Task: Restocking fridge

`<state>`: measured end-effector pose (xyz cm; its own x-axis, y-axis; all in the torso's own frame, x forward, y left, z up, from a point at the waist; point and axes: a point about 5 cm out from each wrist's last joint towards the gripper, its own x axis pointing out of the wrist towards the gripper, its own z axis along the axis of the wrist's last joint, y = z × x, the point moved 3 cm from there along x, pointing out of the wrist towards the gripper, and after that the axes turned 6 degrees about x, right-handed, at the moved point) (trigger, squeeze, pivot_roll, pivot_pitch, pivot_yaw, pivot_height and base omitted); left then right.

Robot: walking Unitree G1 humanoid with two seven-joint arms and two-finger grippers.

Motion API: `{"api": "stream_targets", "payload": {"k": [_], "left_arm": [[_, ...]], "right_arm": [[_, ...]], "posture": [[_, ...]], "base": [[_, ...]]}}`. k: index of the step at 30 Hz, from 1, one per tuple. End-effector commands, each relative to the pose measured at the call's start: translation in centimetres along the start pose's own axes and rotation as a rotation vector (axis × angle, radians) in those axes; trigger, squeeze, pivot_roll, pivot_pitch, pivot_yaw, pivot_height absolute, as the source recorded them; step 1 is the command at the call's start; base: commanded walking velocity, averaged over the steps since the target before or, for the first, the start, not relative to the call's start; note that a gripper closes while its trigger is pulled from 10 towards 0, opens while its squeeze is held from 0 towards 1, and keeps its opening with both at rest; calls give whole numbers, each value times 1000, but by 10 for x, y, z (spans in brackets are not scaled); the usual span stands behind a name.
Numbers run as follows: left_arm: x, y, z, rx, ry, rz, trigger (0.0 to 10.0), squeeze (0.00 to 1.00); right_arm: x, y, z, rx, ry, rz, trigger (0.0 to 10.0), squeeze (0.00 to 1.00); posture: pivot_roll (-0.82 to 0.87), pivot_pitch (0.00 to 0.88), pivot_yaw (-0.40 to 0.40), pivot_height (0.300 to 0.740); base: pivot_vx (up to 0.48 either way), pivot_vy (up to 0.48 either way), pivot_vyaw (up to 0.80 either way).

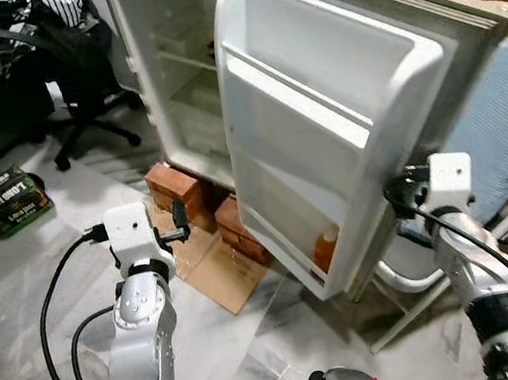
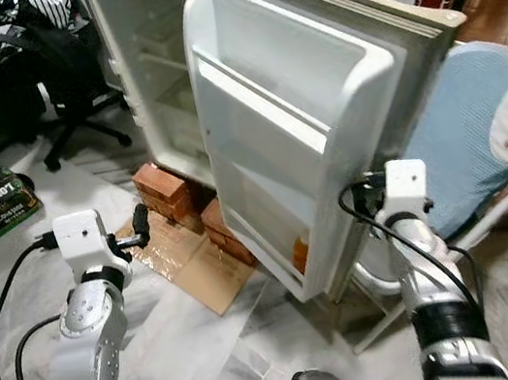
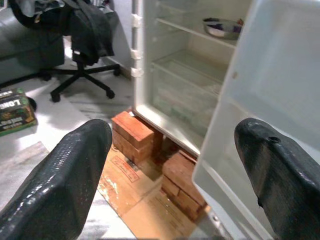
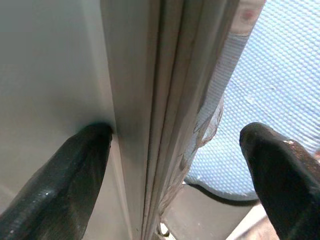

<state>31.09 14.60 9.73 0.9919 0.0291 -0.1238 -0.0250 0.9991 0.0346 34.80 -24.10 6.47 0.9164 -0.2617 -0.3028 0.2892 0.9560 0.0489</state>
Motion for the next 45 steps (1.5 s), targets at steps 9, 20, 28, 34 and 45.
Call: {"api": "stream_targets", "payload": {"k": [9,20,28,34,45], "left_arm": [[-4,6,-3,-2,15,28,10000,0],[-5,5,-8,-16,38,23,10000,0],[-2,4,-5,-5,30,15,10000,0],[-3,6,-5,-2,28,25,10000,0],[-2,3,-3,-5,12,2,10000,0]], "right_arm": [[8,41,91,140,-288,200,10000,0],[-8,42,56,78,-165,465,10000,0],[-8,35,60,-7,-235,369,10000,0],[-10,45,58,-18,-263,336,10000,0],[-11,38,59,-33,-301,267,10000,0]], "posture": [[30,46,-36,740],[12,53,-32,740],[11,49,-28,740],[23,44,-31,740],[17,40,-30,740]], "base": [[0,0,0],[0,187,0],[0,36,0],[0,0,0],[0,0,0]]}}
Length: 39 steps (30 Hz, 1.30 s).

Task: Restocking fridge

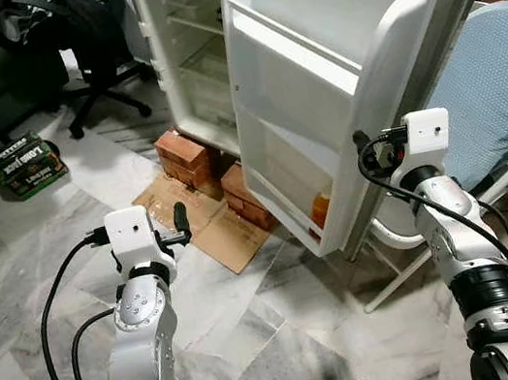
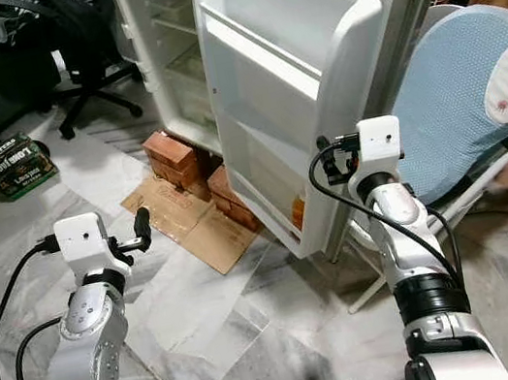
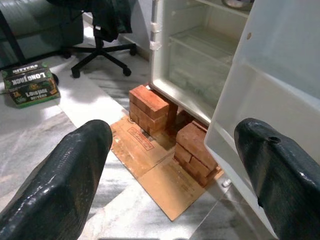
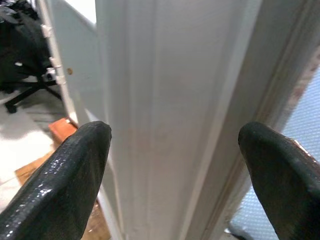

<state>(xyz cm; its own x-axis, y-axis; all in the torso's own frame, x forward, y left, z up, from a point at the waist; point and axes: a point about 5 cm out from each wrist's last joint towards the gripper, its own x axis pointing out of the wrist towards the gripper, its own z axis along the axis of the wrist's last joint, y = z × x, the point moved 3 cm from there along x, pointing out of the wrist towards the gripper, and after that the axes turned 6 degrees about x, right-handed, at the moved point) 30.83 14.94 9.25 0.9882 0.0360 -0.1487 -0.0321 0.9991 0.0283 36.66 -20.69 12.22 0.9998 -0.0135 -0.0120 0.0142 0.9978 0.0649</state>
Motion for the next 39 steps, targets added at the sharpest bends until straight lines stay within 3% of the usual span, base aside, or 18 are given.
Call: {"api": "stream_targets", "payload": {"k": [1,34,39], "left_arm": [[-1,0,3,-1,-14,-7,10000,0],[-3,-4,7,-26,-43,-55,10000,0],[-2,-5,7,-27,-49,-62,10000,0]], "right_arm": [[-2,-3,4,-9,-24,-18,10000,0],[-2,-10,7,-61,-71,-116,10000,0],[-1,-15,9,-88,-77,-148,10000,0]], "posture": [[17,40,-30,740],[18,41,-30,740],[20,37,-30,740]], "base": [[0,0,0],[0,0,0],[277,0,0]]}}
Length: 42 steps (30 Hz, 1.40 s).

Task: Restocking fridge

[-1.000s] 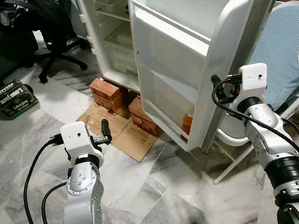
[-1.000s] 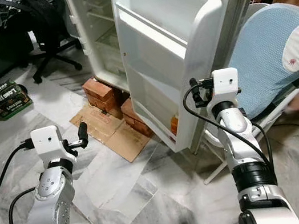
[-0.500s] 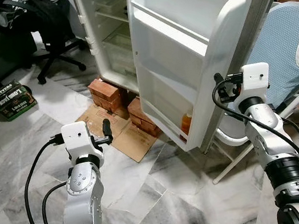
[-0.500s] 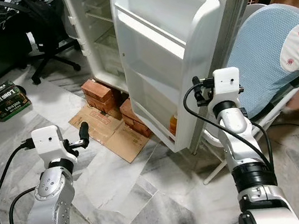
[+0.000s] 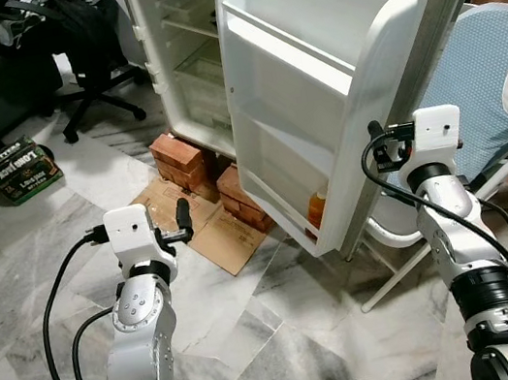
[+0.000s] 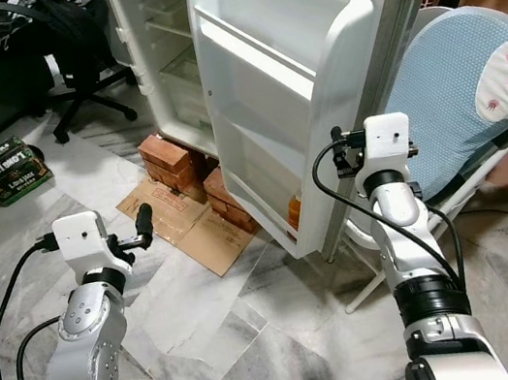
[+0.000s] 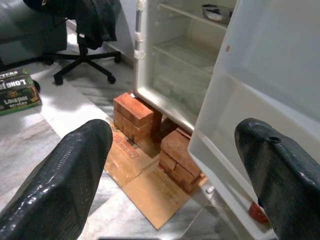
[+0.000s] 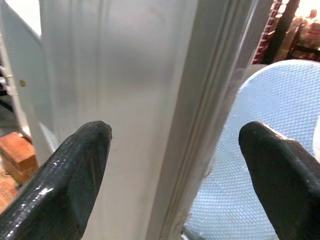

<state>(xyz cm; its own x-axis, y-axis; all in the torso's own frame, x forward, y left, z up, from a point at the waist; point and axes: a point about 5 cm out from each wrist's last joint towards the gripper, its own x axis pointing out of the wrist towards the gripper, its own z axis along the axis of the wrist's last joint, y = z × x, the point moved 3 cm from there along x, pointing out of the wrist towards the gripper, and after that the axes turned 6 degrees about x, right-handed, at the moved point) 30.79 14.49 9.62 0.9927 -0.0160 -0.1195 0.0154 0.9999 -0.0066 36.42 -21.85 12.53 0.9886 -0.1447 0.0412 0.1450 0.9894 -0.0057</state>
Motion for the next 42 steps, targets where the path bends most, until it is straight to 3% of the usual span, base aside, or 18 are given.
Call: {"api": "stream_targets", "payload": {"k": [1,21,30,42], "left_arm": [[-1,-1,4,2,-19,-10,10000,0],[0,3,2,9,-10,20,10000,0],[1,1,2,6,-4,17,10000,0],[-1,4,2,4,-1,34,10000,0]], "right_arm": [[2,-5,4,-12,-18,-26,10000,0],[0,-13,-3,-35,-1,-67,10000,0],[3,-32,-7,-78,33,-199,10000,0],[21,-21,5,-7,11,-207,10000,0]], "posture": [[20,37,-30,740],[22,39,-28,740],[22,41,-26,740],[39,49,-28,740]], "base": [[281,0,0],[85,0,0],[0,0,-149],[0,0,-342]]}}
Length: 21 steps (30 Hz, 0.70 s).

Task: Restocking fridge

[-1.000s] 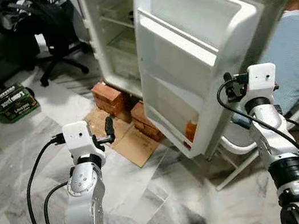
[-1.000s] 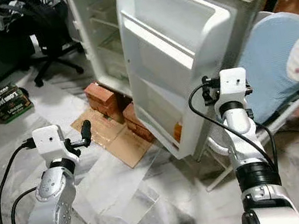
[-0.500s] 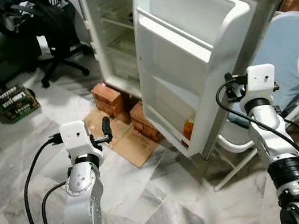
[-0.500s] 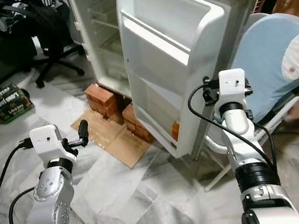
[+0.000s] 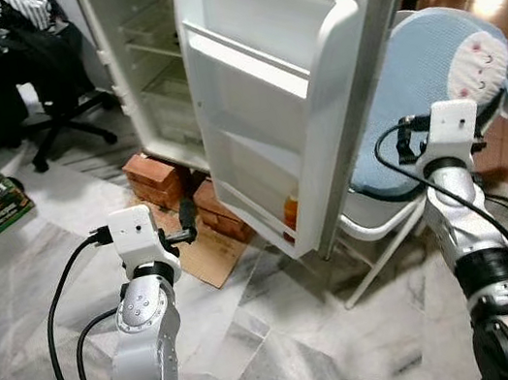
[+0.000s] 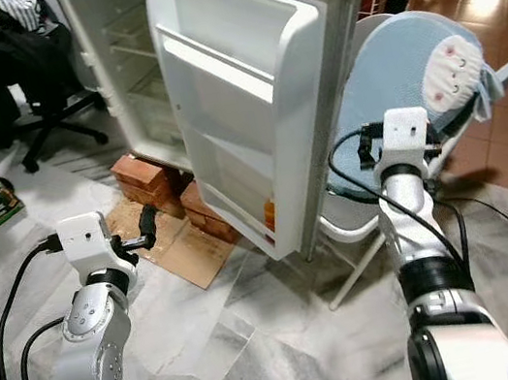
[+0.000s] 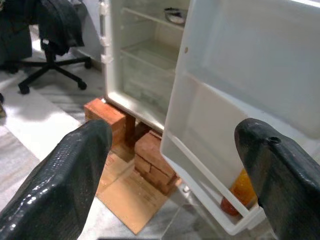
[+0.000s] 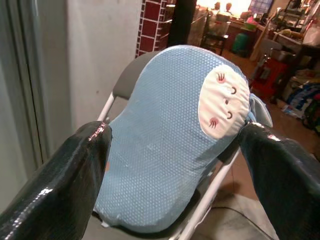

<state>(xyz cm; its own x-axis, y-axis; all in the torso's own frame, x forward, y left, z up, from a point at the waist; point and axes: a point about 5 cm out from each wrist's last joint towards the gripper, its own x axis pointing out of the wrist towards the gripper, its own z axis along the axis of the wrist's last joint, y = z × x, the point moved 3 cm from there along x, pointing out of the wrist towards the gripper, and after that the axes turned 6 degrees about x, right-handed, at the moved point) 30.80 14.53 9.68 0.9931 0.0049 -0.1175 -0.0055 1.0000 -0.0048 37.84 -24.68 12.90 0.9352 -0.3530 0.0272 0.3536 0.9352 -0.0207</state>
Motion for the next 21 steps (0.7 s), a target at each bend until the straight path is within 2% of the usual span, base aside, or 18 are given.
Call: {"api": "stream_targets", "payload": {"k": [1,5,14,19,21], "left_arm": [[-1,3,1,5,2,13,10000,0],[-2,3,0,5,6,9,10000,0],[-2,3,-1,-1,16,13,10000,0],[-3,3,-2,1,15,15,10000,0],[-6,4,1,2,-11,13,10000,0]], "right_arm": [[2,5,3,16,-4,9,10000,0],[2,12,3,29,-9,32,10000,0],[1,17,0,51,-5,60,10000,0],[-7,30,-5,90,6,178,10000,0],[-17,38,-6,96,-8,262,10000,0]], "posture": [[39,49,-28,740],[39,52,-30,740],[39,53,-30,740],[37,46,-34,740],[37,38,-35,740]], "base": [[0,0,0],[0,395,0],[0,480,0],[0,480,0],[0,240,0]]}}
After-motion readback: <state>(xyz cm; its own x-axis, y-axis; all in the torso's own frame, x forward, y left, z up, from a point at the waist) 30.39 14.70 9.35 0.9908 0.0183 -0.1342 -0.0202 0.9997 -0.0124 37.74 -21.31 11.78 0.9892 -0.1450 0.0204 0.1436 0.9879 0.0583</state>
